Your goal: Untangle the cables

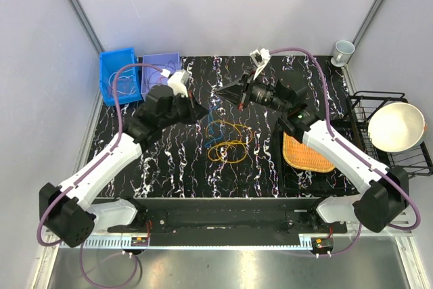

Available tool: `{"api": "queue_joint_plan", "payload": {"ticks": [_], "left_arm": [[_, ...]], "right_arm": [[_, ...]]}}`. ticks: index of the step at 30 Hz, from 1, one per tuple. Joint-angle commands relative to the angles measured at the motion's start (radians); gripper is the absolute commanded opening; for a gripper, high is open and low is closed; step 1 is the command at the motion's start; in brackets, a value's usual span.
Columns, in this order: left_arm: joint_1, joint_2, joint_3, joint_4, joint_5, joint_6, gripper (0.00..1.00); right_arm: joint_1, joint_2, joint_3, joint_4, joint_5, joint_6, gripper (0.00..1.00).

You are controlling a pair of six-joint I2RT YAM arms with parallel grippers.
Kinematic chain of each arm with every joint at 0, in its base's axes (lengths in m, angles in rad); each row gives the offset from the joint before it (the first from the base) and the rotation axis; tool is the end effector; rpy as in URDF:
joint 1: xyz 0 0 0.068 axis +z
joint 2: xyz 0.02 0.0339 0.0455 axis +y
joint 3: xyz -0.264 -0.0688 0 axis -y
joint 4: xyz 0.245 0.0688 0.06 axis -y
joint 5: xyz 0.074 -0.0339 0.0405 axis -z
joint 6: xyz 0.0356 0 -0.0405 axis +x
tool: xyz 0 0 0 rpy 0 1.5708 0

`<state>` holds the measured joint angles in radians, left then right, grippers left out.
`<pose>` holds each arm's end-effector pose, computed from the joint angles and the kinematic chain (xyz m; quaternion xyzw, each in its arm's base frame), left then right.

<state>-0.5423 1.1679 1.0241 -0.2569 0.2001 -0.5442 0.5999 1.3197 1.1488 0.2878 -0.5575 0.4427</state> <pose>0.2257 -0.1443 0.3382 0.0544 0.8296 -0.3553 0.4273 0.2449 0.1903 0.3988 -0.2551 0.6208 0.5163 0.5319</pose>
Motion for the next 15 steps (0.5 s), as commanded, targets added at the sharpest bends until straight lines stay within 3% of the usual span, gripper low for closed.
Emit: {"api": "queue_joint_plan", "payload": {"ticks": [1, 6, 10, 11, 12, 15], "left_arm": [[-0.033, 0.039, -0.059, -0.030, -0.033, -0.011, 0.00], [-0.053, 0.036, -0.082, -0.091, -0.095, 0.007, 0.07], [-0.053, -0.016, -0.096, -0.195, -0.197, 0.036, 0.25], [-0.053, -0.034, -0.098, -0.217, -0.199, 0.041, 0.32], [-0.053, -0.059, -0.098, -0.257, -0.244, 0.044, 0.54], [-0.053, -0.225, -0.102, -0.361, -0.327, 0.053, 0.80]], "right_arm": [[-0.008, -0.040, 0.163, 0.088, 0.030, -0.002, 0.00], [-0.006, -0.007, 0.247, 0.077, 0.031, -0.022, 0.00], [-0.008, 0.076, 0.324, 0.065, 0.021, -0.029, 0.00], [-0.006, 0.091, 0.337, 0.065, 0.018, -0.029, 0.00], [-0.006, 0.105, 0.362, 0.068, 0.016, -0.029, 0.00], [-0.006, 0.186, 0.420, 0.077, 0.007, -0.022, 0.00]]}}
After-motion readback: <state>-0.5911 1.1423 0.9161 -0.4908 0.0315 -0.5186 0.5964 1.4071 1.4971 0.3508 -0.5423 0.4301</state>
